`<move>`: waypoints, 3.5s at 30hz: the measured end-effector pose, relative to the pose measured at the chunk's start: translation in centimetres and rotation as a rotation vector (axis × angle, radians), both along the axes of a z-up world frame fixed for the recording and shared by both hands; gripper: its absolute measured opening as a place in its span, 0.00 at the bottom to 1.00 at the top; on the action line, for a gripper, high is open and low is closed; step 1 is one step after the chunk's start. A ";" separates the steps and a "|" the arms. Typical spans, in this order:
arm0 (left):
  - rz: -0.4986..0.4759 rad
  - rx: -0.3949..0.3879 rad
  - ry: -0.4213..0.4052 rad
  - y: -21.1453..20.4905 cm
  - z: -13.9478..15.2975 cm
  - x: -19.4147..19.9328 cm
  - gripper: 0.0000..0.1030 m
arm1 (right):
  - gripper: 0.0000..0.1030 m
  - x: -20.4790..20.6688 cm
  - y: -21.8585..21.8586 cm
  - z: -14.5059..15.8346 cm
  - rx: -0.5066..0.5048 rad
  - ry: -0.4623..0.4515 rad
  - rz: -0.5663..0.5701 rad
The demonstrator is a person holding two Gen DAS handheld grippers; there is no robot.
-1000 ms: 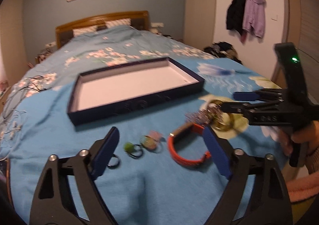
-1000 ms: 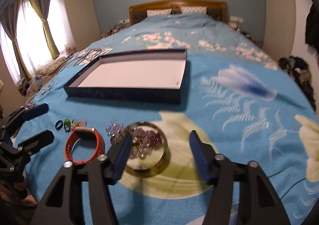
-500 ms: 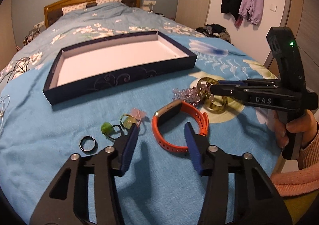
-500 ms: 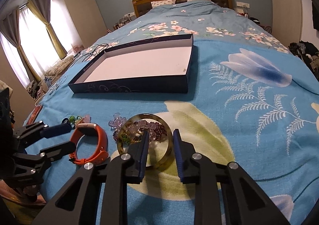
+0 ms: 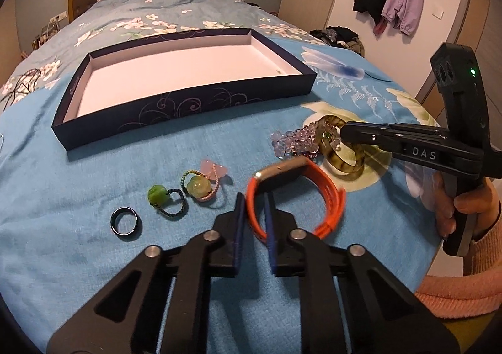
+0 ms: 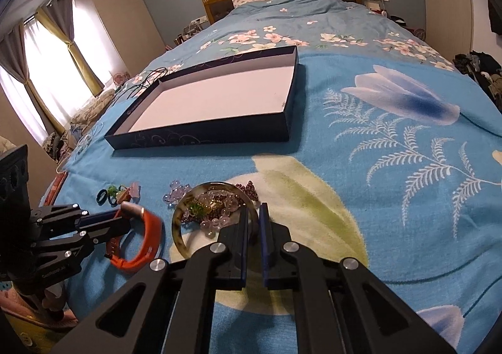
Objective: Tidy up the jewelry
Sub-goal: 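Carry the watch band into the box lid with the left tool while the right tool carries the bangle, then withdraw both open tools from the box lid toward the remaining jewelry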
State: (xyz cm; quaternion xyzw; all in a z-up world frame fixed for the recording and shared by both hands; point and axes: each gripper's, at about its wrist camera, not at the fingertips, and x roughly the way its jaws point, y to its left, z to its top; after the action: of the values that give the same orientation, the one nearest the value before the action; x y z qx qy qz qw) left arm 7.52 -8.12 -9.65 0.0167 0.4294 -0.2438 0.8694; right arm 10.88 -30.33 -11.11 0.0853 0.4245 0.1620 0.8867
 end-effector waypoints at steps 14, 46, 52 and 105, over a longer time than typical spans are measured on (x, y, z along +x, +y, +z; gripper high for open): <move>-0.004 -0.066 -0.035 2.1 2.5 0.1 0.08 | 0.05 0.0 -0.2 3.0 0.034 -0.072 0.005; 0.217 0.010 -0.088 7.6 6.4 21.5 0.09 | 0.05 19.6 5.9 4.1 -0.117 -0.050 0.025; 0.255 0.033 -0.039 7.4 4.6 25.3 0.09 | 0.05 21.9 6.5 2.8 -0.139 0.021 0.011; 0.150 0.089 -0.364 7.0 4.0 1.8 0.81 | 0.28 -0.8 7.0 1.4 -0.270 -0.145 0.257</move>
State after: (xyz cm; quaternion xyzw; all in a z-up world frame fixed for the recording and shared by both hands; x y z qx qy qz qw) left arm 9.31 -1.14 -5.65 0.0668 0.2754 -0.1523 0.9468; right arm 10.04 -23.28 -9.67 -0.1013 0.3847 0.2211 0.8904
